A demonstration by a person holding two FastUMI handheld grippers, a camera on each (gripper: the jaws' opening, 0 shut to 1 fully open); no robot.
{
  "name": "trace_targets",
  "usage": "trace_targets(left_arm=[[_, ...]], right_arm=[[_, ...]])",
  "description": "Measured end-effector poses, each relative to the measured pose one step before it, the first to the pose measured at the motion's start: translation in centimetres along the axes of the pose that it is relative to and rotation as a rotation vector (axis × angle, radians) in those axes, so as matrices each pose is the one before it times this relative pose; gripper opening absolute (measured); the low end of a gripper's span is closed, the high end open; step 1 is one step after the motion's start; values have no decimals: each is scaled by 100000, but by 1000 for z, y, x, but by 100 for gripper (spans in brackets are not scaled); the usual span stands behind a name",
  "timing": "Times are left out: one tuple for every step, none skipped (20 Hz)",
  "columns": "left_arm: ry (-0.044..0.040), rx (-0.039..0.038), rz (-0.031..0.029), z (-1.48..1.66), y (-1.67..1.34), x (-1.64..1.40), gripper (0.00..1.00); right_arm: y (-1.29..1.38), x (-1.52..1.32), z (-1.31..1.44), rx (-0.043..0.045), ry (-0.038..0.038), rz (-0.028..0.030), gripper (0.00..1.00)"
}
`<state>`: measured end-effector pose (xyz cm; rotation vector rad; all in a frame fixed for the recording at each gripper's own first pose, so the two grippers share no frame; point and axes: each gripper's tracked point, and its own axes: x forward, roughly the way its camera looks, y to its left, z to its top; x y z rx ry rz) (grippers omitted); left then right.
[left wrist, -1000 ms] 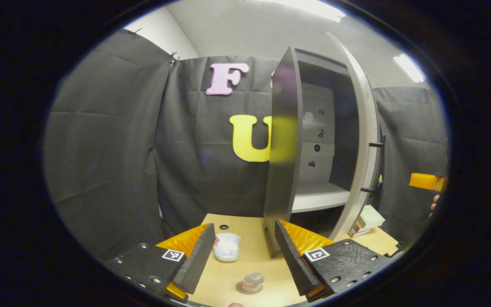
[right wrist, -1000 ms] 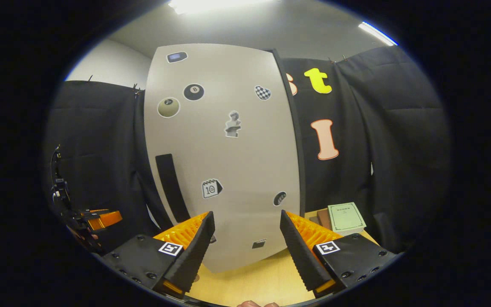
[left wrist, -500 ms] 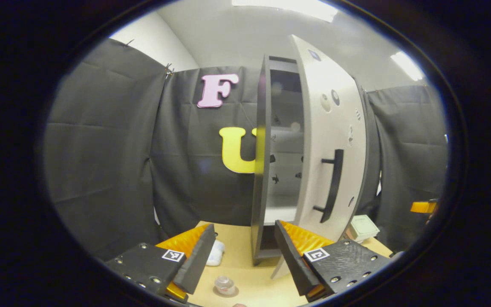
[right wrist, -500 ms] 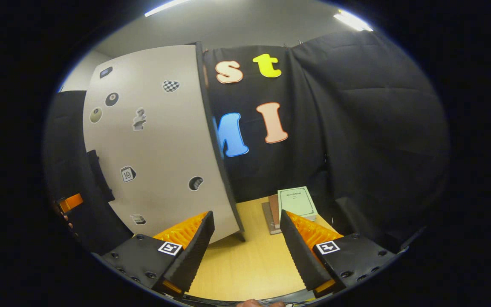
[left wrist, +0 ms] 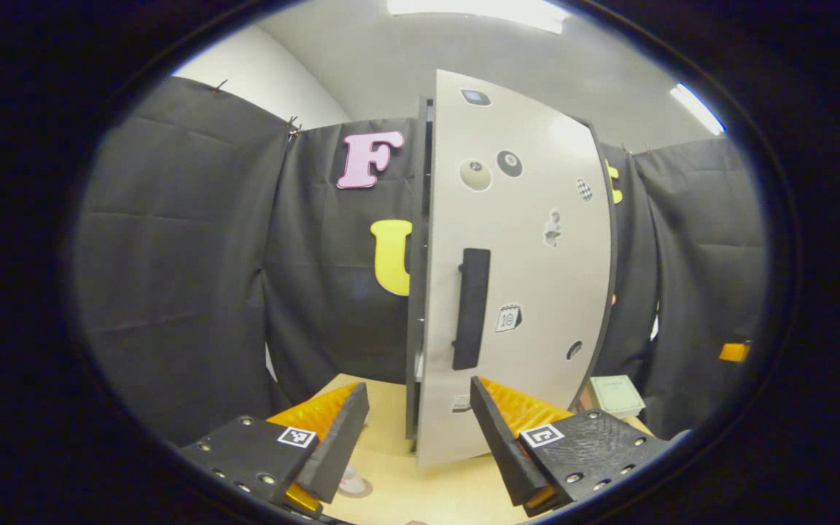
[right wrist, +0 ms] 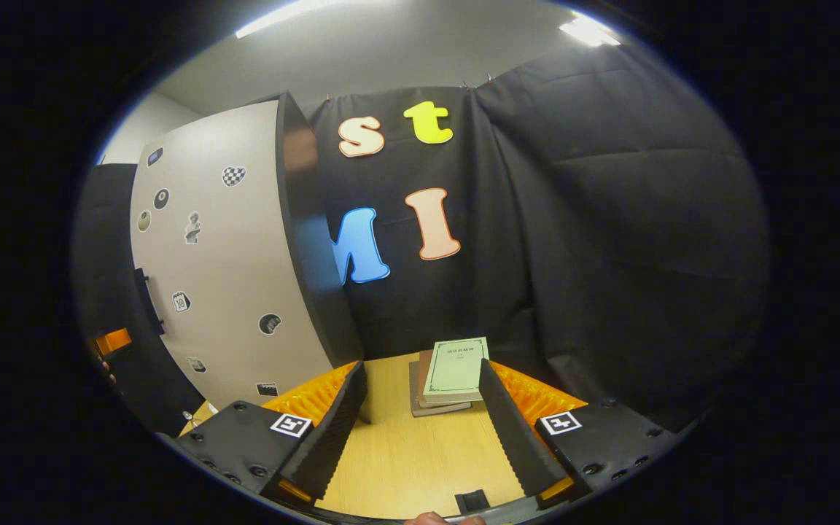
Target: Open the cabinet door with the right hand, grasp the bottle in the cabinet with the left hand and place it on the coaster, then close the cabinet door with the right hand.
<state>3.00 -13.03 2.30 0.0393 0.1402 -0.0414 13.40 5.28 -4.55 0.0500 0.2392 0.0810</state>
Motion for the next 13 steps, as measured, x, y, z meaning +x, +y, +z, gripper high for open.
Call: trace_targets(left_arm=[[-1007, -660, -2098, 398, -985, 97, 85], [-851, 86, -1689, 583, -713, 72, 85], [-1075, 817, -2146, 557, -703, -52, 85], [-1357, 965, -1423, 469, -571, -149, 87], [-1618, 960, -745, 765, -403, 78, 86], [-1207, -56, -509, 392, -318, 101, 86], [-511, -1017, -627, 143, -231, -17, 85], [-252, -1495, -821, -145, -339, 69, 84], [-19, -1234, -782, -138, -337, 51, 84], [-165, -598, -199, -95, 127, -4, 84], [238, -8, -34, -53, 158, 97, 84], [432, -107, -56, -100, 79, 133, 86], [230, -368, -589, 75, 130, 221, 86]], right_arm=[[117, -63, 345, -1043, -844, 1137, 98], [197, -148, 395, -851, -1284, 977, 98], [311, -28, 579, -540, -1683, 740, 98], [444, -30, 469, -392, -1792, 874, 98], [623, -57, 440, -403, -1384, 1301, 98], [681, 16, 185, -443, -908, 1583, 98], [637, 50, 227, -213, -650, 1505, 98], [725, 46, 168, -390, -515, 1489, 98], [640, 1, 339, -482, -1073, 1176, 98], [438, 15, 425, -790, -1281, 526, 98], [428, 68, 336, -721, -816, 243, 98], [562, 120, -61, -402, 103, 315, 98], [550, 39, 16, -19, 101, 184, 98]])
